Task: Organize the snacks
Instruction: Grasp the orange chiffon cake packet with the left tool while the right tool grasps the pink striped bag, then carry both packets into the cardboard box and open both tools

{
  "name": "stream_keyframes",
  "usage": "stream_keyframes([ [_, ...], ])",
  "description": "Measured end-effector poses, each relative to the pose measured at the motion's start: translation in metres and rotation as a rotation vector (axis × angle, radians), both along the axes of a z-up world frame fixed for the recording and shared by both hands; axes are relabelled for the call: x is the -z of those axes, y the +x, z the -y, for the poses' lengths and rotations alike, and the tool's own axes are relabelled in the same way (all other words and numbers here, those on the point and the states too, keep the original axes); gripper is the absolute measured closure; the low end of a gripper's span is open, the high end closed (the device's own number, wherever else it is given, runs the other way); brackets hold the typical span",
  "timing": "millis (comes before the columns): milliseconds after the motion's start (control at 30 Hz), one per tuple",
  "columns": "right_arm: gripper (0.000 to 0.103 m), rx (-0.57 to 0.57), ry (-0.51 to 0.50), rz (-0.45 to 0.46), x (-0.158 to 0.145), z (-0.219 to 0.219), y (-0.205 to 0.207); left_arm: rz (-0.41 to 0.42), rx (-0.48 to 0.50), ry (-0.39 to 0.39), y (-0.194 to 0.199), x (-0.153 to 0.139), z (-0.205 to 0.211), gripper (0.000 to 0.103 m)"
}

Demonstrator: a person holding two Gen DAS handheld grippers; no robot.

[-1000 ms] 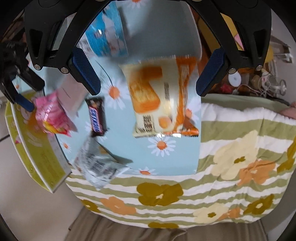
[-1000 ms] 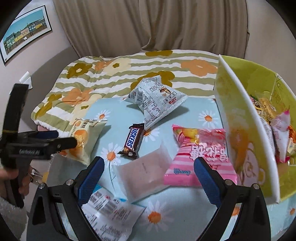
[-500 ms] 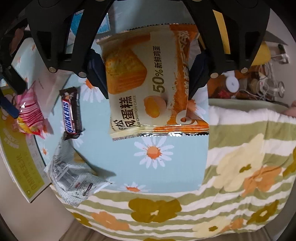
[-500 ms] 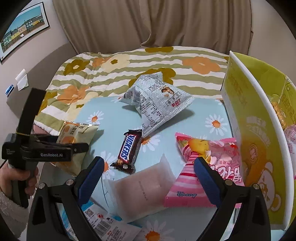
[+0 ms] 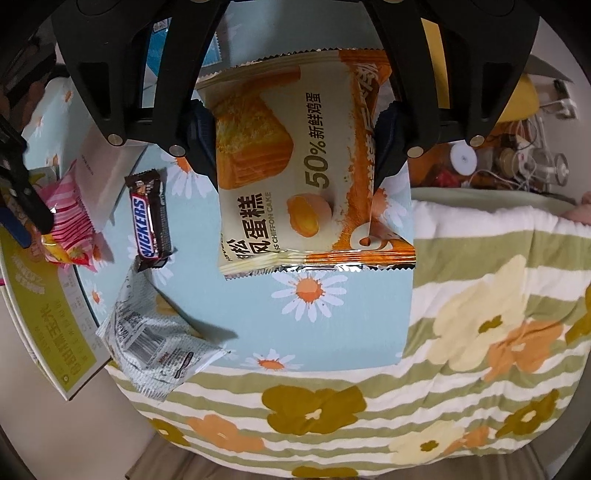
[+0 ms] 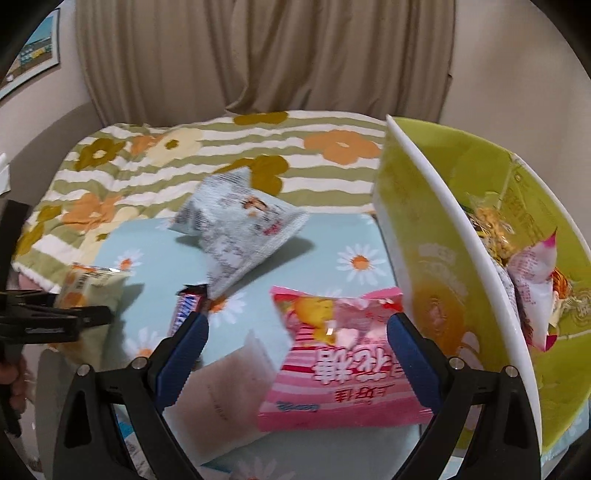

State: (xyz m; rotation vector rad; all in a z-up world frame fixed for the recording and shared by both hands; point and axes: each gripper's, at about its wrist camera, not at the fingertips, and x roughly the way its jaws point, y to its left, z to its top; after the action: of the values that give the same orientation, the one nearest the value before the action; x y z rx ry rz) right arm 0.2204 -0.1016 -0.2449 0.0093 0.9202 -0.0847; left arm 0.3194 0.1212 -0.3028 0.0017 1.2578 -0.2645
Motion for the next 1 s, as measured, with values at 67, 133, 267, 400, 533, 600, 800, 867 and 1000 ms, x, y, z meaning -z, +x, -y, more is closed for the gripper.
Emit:
stream_keyframes([
  [67,0.007,0.011,-0.033,-0.012,0.004,-0.001,0.002,0.006,0.003,-0.002,-0.001,-0.004,0.001,0.039],
  [133,0.007,0.022,-0.094,-0.022,0.009,-0.004,0.005,0.013,0.004,-0.006,-0.002,-0.008,0.002,0.039],
  [267,0.007,0.057,-0.198,-0.046,0.02,-0.009,0.012,0.02,0.005,-0.013,-0.003,-0.015,0.003,0.039],
  [400,0.007,0.074,-0.255,-0.072,0.028,-0.009,0.021,0.025,0.013,-0.024,-0.004,-0.02,0.006,0.039],
  [533,0.011,0.067,-0.329,-0.118,0.036,-0.012,0.028,0.033,0.021,-0.034,-0.005,-0.026,0.007,0.039],
  [600,0.021,0.059,-0.368,-0.13,0.039,-0.012,0.028,0.037,0.022,-0.038,-0.006,-0.028,0.006,0.039],
  [800,0.045,0.011,-0.392,-0.135,0.039,-0.014,0.024,0.046,0.021,-0.047,-0.009,-0.033,0.005,0.039],
  [867,0.047,0.0,-0.367,-0.117,0.033,-0.014,0.02,0.049,0.02,-0.051,-0.011,-0.035,0.005,0.039],
  [1000,0.048,-0.01,-0.275,-0.083,0.02,-0.012,0.015,0.063,0.017,-0.057,-0.018,-0.044,0.001,0.039],
])
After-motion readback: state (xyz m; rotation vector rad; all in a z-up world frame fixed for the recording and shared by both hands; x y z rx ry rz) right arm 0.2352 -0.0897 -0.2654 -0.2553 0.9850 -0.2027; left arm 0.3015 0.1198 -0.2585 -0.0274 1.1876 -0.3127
